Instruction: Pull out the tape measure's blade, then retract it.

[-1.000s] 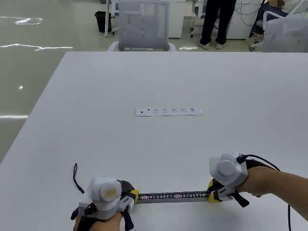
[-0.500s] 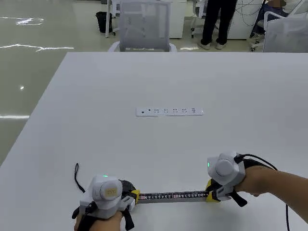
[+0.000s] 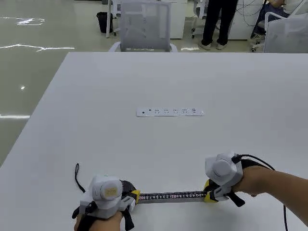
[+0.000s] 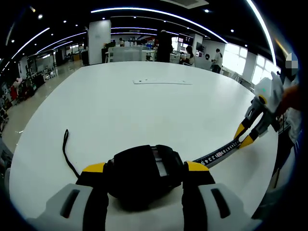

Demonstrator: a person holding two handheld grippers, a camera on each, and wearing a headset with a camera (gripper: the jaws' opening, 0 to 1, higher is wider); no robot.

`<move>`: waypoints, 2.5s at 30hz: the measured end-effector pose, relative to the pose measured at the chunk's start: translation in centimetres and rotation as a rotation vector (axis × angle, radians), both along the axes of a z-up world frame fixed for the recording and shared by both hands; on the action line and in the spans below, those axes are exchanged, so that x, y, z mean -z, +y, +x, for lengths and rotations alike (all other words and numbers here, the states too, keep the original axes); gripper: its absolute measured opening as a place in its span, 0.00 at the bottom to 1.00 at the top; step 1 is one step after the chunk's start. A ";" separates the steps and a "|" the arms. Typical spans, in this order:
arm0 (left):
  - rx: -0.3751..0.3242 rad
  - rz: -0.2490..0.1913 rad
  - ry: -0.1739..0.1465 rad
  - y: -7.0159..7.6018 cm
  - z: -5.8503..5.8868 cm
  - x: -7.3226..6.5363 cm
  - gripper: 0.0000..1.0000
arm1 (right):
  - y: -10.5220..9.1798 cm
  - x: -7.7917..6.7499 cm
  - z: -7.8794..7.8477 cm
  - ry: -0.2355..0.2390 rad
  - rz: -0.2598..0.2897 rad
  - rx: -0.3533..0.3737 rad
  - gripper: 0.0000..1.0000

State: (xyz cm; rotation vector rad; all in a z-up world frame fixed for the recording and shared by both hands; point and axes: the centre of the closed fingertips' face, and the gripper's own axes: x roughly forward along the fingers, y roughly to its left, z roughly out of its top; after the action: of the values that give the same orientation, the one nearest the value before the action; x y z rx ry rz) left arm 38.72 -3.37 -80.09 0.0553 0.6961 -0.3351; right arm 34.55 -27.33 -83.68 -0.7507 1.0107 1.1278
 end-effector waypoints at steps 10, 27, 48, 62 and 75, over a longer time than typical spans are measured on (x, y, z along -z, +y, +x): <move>0.005 0.003 0.001 0.0 0.1 0.1 0.58 | 0.5 0.0 0.0 0.005 0.004 0.002 0.13; 0.014 0.001 0.006 0.0 0.0 0.0 0.58 | 1.8 -0.1 -0.1 0.015 0.011 0.001 0.13; 0.015 -0.001 0.005 0.0 0.0 0.0 0.58 | 2.7 0.0 0.1 0.015 0.018 -0.002 0.13; 0.016 -0.001 0.005 0.0 0.1 0.1 0.58 | 3.5 0.0 0.1 0.016 0.025 -0.001 0.13; 0.016 -0.002 0.005 0.0 0.1 0.1 0.58 | 4.4 0.1 0.3 0.015 0.033 -0.004 0.13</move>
State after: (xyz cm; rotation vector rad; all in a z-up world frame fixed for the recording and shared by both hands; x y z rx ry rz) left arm 38.79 -3.33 -80.20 0.0583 0.7004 -0.3510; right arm 34.81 -22.88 -83.77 -0.7190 1.0007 1.1526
